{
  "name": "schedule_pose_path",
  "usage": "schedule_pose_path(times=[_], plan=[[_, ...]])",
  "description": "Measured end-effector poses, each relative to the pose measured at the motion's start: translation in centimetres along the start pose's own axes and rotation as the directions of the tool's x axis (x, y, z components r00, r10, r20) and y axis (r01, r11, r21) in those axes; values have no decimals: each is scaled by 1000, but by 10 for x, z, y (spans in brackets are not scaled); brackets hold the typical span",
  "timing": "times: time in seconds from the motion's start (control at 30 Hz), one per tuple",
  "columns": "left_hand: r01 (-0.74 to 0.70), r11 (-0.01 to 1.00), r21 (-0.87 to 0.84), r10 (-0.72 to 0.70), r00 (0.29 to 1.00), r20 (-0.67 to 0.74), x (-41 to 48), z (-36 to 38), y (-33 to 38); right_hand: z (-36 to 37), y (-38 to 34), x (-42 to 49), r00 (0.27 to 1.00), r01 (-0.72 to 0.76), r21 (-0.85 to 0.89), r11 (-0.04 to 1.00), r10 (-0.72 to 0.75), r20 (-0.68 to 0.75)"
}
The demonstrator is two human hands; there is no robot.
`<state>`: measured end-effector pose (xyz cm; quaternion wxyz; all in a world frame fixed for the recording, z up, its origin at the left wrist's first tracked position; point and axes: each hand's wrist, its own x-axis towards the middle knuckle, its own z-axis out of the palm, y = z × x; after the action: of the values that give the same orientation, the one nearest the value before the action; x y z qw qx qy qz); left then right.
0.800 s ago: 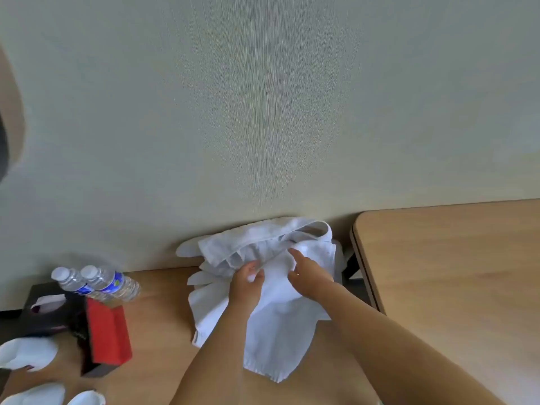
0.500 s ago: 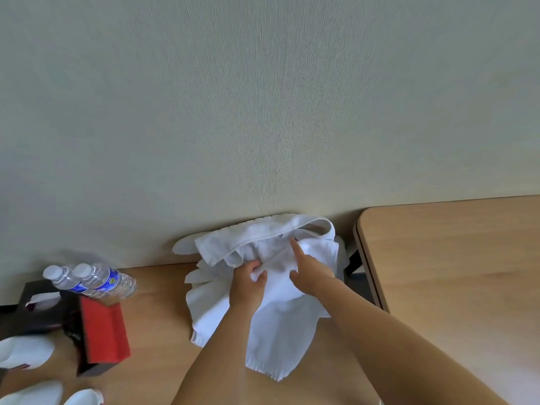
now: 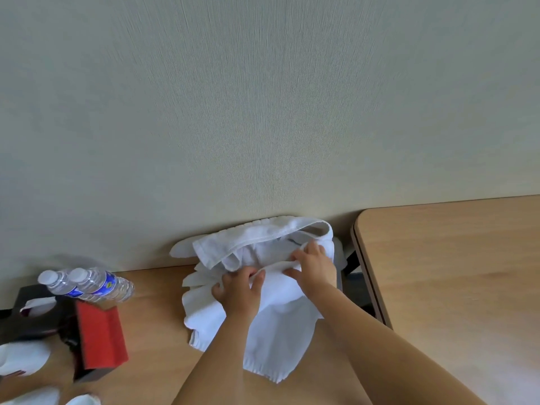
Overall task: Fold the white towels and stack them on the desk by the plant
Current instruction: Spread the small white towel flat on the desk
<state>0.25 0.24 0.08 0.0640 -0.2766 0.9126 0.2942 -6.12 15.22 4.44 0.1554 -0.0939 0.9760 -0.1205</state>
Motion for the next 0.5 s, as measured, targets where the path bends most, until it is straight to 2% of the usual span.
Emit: schedule_pose_path(times=[0.13,0.2,0.33,0.5], plan=[[25,978,-207,-27,1000,-7,-1,-10,7,-10,-4,-4,981,123,16,992,-119,-153],[22,941,-337,-27,1000,-10,-2,-16,12,-18,-8,-6,987,132,56,990,-126,-96],[23,793,-609,-17,1000,16,-9,-29,27,-37,-20,-22,998,-15,266,964,-1,60],[-35,752,-658,1,999,-52,-17,-46,45,-59,-27,-38,997,-75,461,884,70,28]])
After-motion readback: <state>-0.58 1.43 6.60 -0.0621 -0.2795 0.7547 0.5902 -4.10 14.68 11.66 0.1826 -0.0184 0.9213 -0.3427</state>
